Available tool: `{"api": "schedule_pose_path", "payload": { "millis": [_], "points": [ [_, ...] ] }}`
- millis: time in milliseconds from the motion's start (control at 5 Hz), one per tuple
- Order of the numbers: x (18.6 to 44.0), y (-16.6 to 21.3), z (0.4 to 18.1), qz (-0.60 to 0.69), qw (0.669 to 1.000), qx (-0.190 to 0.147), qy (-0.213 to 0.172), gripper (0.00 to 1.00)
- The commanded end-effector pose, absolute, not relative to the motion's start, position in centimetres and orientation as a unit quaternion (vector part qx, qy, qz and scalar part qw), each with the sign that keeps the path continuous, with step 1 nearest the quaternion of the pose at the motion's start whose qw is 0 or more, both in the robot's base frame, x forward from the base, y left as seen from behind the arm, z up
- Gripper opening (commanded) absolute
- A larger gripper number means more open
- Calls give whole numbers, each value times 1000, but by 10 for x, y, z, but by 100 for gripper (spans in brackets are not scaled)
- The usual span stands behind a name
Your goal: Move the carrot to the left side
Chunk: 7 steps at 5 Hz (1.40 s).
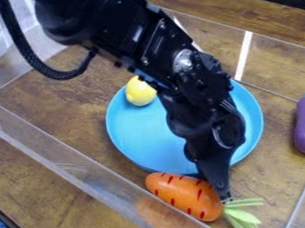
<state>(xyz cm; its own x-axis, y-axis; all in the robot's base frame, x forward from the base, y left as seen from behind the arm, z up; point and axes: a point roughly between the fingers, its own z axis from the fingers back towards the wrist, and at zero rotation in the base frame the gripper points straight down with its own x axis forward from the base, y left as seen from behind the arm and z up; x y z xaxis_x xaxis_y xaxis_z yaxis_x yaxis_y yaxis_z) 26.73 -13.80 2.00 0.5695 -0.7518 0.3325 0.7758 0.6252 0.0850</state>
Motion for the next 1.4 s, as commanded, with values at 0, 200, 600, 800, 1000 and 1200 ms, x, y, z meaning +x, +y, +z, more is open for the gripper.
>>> {"api": "schedule_pose_path", "payload": {
  "millis": [0, 200, 600, 800, 1000, 1200],
  "points": [
    [240, -148, 7, -456, 878, -45, -141, 0],
    [237, -152, 6, -459, 876, -48, -142, 0],
    [230, -157, 5, -464, 873, -54, -141, 0],
    [226, -159, 5, -468, 870, -57, -141, 0],
    [224, -160, 6, -463, 872, -64, -146, 0],
    [222, -161, 8, -458, 873, -70, -150, 100]
  ]
}}
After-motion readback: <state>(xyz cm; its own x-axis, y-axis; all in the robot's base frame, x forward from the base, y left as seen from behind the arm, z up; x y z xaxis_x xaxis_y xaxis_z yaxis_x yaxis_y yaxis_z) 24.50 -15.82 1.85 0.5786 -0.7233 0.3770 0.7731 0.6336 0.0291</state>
